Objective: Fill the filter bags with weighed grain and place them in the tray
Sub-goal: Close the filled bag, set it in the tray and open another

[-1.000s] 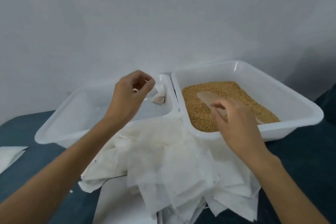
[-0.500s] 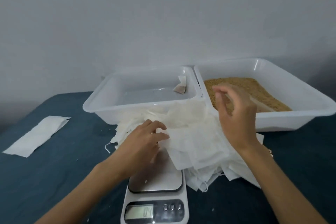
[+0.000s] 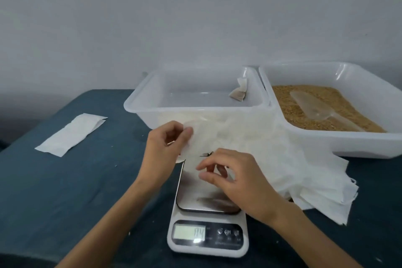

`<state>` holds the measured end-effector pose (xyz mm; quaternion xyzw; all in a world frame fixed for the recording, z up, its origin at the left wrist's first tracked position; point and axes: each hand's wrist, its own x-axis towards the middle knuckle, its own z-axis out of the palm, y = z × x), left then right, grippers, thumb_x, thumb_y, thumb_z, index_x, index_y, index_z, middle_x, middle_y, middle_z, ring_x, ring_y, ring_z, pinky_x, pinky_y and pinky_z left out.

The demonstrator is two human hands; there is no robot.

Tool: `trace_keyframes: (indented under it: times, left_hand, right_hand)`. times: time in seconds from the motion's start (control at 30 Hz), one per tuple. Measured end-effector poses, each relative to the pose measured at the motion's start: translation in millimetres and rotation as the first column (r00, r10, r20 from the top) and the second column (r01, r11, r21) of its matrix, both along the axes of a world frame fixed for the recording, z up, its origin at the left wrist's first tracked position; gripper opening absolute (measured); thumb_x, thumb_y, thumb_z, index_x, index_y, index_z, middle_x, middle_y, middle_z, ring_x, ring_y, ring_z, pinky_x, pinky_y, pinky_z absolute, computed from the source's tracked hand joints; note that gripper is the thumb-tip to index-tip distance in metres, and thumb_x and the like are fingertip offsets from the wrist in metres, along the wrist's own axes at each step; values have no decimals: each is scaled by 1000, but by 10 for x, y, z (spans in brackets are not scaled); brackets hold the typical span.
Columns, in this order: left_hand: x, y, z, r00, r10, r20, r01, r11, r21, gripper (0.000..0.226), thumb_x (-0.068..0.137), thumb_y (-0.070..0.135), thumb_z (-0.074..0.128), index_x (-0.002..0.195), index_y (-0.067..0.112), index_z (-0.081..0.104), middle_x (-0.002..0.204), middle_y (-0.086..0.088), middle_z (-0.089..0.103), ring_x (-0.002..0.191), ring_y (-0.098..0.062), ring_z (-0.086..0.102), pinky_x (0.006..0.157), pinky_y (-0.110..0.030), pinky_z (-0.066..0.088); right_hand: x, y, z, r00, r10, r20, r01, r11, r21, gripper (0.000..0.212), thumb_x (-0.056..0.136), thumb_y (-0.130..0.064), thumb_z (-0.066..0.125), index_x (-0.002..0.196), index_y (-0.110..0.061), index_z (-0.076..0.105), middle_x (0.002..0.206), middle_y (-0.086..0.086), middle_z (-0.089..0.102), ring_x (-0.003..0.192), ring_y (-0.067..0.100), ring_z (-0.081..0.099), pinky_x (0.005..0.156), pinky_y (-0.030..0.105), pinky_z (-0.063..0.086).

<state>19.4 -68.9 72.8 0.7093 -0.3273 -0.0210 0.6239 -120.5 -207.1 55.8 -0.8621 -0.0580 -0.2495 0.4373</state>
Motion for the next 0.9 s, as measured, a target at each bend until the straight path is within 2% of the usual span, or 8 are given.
trace_keyframes:
  times: [0.1,0.23,0.37,0.43,0.5,0.6,0.77,0.9]
  left_hand:
    - [-109,-39,-15,995,-90,-53,90,996,-15,32,96,18,73,70,7,59,61,5,49,59,-7,42,58,-16,36]
    - [-314,-161,-81,979,-138,-153,131,990,-57,37,92,21,77,65,12,53,57,9,44,56,-7,38,56,-17,35]
    - [-401,-237,-147,958,-208,-197,185,974,-128,37,102,27,61,76,1,54,65,3,47,61,-9,43,62,-21,40]
    - [-391,-239,-174,904,-311,-292,242,937,-251,30,106,28,54,89,5,63,78,3,61,73,-7,59,69,-20,51]
    - [-364,-222,-186,811,-426,-402,283,886,-367,29,106,29,51,111,7,70,107,-4,74,99,-15,70,82,-25,56]
    - [-309,-224,-207,799,-428,-423,295,891,-344,32,107,27,51,124,5,68,121,-13,73,111,-24,70,89,-31,58]
    - [-178,-392,-187,931,-179,-319,141,980,-140,28,108,17,56,94,-6,59,88,-18,59,83,-27,55,78,-45,47]
    - [-59,-551,-163,973,-100,-209,85,993,-81,24,105,11,60,89,-7,60,76,-5,55,71,-16,49,66,-31,42]
  right_hand:
    - [10,-18,-13,998,-59,30,55,993,101,11,90,-32,76,99,-32,68,86,-12,67,80,18,63,75,16,47]
    - [-10,-43,2,1000,-9,-4,10,949,314,27,84,-48,78,94,-29,62,86,-3,68,81,21,66,77,31,56]
    - [32,-112,-13,993,-106,-60,121,878,463,36,82,-50,78,96,-22,60,93,2,68,83,22,68,76,35,59]
    - [56,-185,-12,982,-140,-128,188,785,590,37,86,-47,70,107,-18,63,108,7,68,87,22,69,74,34,59]
    - [44,-276,5,984,-34,-175,151,680,717,42,89,-46,63,117,-15,66,114,8,70,91,22,69,73,32,59]
    - [-4,-355,37,986,24,-163,102,685,721,29,92,-39,65,104,-14,77,96,11,73,80,19,63,67,28,55]
    - [-13,-421,50,976,-203,-84,213,789,576,10,95,-20,69,102,-17,76,96,6,76,83,13,68,67,23,55]
    - [-19,-481,60,959,-277,-51,247,739,627,12,97,-21,65,98,-15,76,89,0,75,83,12,69,71,23,58]
